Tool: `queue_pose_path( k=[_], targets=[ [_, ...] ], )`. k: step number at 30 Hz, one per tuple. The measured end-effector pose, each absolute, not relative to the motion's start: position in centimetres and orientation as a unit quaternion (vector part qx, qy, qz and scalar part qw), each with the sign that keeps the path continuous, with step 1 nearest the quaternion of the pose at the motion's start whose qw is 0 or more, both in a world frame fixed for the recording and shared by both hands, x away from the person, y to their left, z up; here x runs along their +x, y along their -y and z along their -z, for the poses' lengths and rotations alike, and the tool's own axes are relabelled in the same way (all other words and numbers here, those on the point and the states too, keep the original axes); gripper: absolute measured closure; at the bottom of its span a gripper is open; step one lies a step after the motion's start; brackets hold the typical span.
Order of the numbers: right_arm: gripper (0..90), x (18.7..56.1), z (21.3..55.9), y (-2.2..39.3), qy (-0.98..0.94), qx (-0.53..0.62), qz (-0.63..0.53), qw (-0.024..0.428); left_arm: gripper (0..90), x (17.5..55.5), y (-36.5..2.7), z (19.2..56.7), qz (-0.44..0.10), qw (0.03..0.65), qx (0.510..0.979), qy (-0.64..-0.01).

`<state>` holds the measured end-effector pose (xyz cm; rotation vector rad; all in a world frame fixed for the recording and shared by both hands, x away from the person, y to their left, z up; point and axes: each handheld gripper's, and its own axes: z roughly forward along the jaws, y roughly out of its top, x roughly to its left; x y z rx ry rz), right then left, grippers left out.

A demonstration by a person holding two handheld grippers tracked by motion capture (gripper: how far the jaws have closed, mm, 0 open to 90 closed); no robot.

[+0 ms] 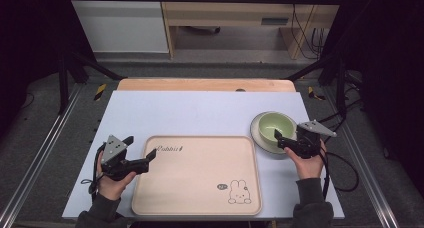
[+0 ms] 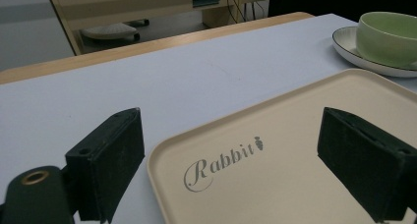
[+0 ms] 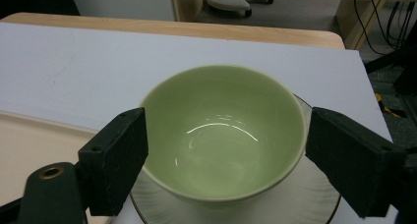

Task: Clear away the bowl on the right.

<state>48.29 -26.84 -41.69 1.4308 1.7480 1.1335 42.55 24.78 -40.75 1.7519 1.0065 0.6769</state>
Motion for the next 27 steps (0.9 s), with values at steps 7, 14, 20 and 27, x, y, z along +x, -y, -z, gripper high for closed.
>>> queue_pose_path(
  k=[7, 14, 20, 27],
  targets=[
    [19.3, 49.0, 41.9, 27.6, -0.662, 0.547, -0.415, 0.300, 10.2, 42.6, -24.7, 40.8, -0.277, 0.483, 0.721, -0.413],
    [24.1, 49.9, 41.9, 28.0, -0.658, 0.559, -0.412, 0.292, 10.2, 42.6, -24.6, 40.9, -0.276, 0.482, 0.723, -0.412],
    [27.9, 50.7, 42.3, 28.3, -0.659, 0.570, -0.399, 0.284, 10.2, 42.6, -24.6, 41.0, -0.275, 0.481, 0.723, -0.412],
    [32.0, 51.5, 42.7, 28.5, -0.663, 0.580, -0.384, 0.278, 10.2, 42.6, -24.4, 41.1, -0.274, 0.479, 0.725, -0.411]
  ],
)
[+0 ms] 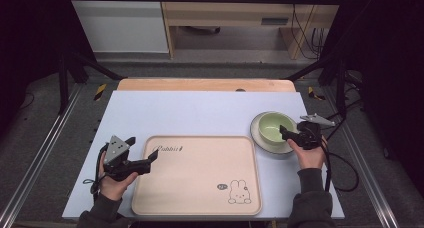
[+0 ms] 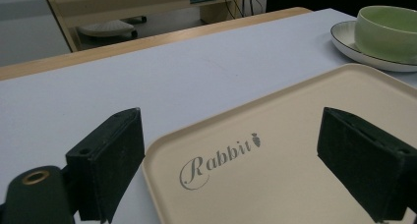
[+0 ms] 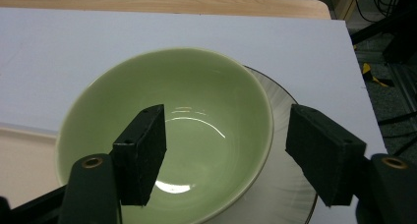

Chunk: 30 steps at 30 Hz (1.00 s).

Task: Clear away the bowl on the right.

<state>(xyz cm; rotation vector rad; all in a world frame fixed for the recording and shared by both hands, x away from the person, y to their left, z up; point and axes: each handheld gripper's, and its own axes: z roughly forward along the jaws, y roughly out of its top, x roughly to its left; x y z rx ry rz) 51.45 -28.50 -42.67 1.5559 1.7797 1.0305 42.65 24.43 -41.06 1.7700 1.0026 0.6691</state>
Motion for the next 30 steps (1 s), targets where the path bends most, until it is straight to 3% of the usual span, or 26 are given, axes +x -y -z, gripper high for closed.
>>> queue_pose_path(
  k=[30],
  targets=[
    [63.7, 54.1, 44.6, 29.0, -0.669, 0.636, -0.310, 0.229, 10.4, 42.8, -24.5, 41.3, -0.273, 0.476, 0.726, -0.414]
  ],
)
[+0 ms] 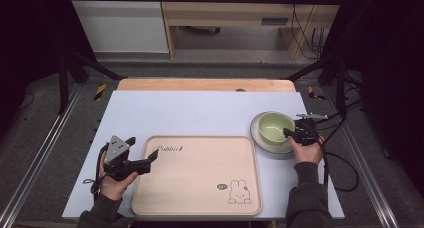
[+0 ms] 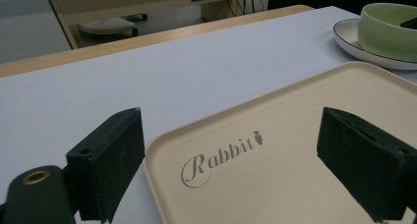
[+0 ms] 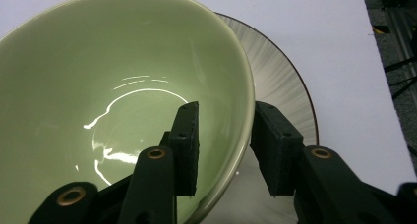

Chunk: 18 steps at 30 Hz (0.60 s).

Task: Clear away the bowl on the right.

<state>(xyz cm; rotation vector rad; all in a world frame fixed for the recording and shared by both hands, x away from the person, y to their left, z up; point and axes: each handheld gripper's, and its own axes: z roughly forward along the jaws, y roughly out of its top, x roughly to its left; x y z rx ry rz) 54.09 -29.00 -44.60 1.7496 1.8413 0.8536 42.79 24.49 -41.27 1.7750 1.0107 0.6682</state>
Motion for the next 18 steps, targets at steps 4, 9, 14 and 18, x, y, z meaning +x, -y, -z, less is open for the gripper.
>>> queue_pose_path(
  k=[4, 9, 14, 18],
  targets=[
    [67.7, 54.3, 44.6, 29.1, -0.669, 0.638, -0.310, 0.219, 10.4, 42.8, -24.5, 41.4, -0.273, 0.475, 0.727, -0.414],
    [72.3, 54.7, 44.7, 29.1, -0.670, 0.645, -0.305, 0.206, 10.4, 42.9, -24.4, 41.4, -0.272, 0.474, 0.727, -0.414],
    [75.3, 55.2, 44.8, 29.2, -0.666, 0.655, -0.302, 0.191, 10.5, 42.9, -24.5, 41.4, -0.272, 0.474, 0.727, -0.416],
    [78.3, 55.5, 44.7, 29.3, -0.666, 0.659, -0.296, 0.186, 10.5, 42.9, -24.5, 41.5, -0.272, 0.473, 0.727, -0.416]
  ],
)
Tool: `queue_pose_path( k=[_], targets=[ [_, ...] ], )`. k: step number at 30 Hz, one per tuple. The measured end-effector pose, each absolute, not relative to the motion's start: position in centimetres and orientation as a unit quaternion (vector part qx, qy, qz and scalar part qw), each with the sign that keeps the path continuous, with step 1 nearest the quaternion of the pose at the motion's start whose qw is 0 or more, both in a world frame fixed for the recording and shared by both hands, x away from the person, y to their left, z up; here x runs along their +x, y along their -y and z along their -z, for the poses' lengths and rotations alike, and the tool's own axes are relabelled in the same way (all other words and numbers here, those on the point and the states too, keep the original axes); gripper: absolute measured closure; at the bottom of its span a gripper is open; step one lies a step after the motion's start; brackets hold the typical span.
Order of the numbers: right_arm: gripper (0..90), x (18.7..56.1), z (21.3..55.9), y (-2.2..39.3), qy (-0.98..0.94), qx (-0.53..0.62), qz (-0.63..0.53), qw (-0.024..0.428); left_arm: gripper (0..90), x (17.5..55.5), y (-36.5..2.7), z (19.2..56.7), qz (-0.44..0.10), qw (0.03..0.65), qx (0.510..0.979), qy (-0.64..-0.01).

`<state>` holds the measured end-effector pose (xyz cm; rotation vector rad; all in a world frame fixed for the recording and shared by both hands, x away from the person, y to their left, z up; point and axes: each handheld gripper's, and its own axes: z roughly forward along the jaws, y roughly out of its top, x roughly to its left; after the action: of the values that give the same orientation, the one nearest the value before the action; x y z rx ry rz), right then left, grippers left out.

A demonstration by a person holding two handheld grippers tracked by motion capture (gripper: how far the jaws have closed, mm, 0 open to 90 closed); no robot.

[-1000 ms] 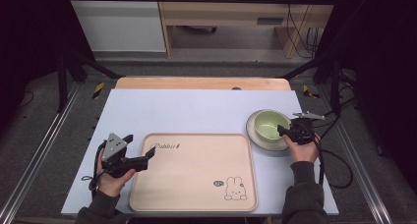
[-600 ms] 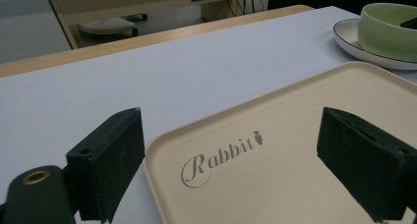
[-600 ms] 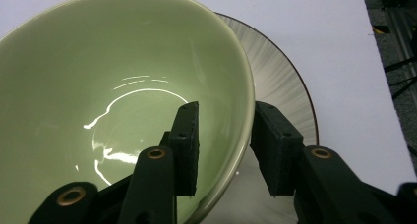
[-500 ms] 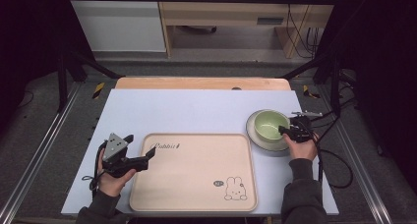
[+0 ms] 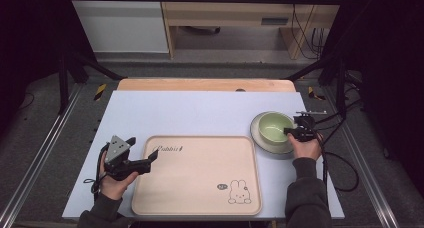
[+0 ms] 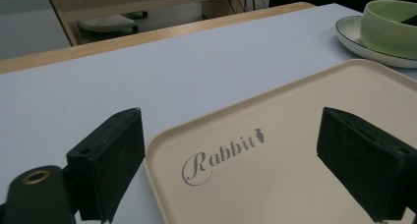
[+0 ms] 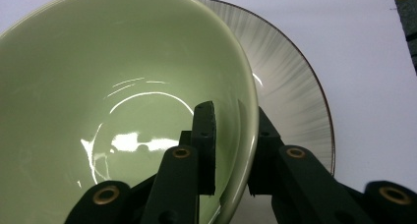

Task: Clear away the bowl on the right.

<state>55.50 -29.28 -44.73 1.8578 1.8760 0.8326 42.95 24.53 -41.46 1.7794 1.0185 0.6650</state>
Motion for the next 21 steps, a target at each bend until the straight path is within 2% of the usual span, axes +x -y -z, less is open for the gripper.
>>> queue_pose_path(
  k=[5, 21],
  targets=[
    [81.5, 55.79, 44.70, 29.54, -0.657, 0.670, -0.300, 0.170, 10.6, 42.93, -24.55, 41.43, -0.272, 0.474, 0.726, -0.417],
    [83.5, 55.91, 44.46, 29.77, -0.643, 0.688, -0.299, 0.151, 10.6, 42.96, -24.55, 41.44, -0.272, 0.473, 0.727, -0.417]
  ],
)
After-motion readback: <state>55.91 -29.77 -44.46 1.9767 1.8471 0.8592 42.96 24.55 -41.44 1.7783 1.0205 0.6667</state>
